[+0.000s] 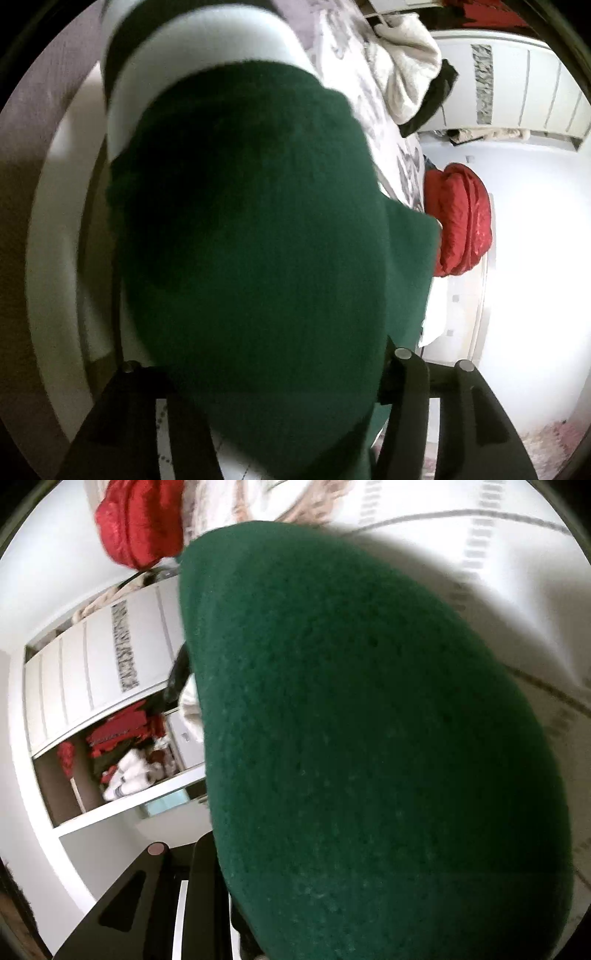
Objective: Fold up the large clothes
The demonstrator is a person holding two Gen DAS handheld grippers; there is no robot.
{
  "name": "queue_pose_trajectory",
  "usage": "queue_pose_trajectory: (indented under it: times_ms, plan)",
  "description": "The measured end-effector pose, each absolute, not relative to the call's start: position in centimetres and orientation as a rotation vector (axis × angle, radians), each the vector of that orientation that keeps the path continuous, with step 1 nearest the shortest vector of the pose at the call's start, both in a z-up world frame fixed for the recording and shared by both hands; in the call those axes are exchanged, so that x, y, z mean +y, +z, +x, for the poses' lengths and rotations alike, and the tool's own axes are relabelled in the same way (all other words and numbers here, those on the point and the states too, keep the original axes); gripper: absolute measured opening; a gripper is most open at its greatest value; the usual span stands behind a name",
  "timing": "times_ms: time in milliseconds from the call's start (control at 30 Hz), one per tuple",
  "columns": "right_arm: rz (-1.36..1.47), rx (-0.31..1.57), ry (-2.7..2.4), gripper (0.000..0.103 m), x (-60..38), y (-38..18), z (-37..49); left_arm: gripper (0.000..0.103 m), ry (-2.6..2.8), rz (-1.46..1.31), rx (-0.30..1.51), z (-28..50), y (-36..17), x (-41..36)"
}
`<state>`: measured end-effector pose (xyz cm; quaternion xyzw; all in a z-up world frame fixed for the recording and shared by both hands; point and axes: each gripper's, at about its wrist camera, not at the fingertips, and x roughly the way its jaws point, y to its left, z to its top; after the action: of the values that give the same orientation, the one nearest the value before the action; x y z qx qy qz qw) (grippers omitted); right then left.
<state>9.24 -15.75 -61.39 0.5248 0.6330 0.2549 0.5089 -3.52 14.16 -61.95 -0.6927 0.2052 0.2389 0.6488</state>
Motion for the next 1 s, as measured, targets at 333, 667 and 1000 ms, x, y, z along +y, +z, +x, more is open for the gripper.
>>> queue_pose_trajectory:
  times_ms: [333,667,1000]
  plan:
    - [1.396,1.403,0.493,0.053,-16.8,-63.4,10.2,0.030,0.540,-1.459,0.468,-1.6,-58.8,13.7]
    - [1.272,1.255,0.625,0.029,-16.8,-54.1,14.2,0.029,0.450,-1.379,0.424,3.4,-50.1,14.3]
    - [1.237,1.052,0.636,0.029,-22.1,-42.9,22.9,0.029,0.247,-1.323,0.450,17.1,-43.2,12.1]
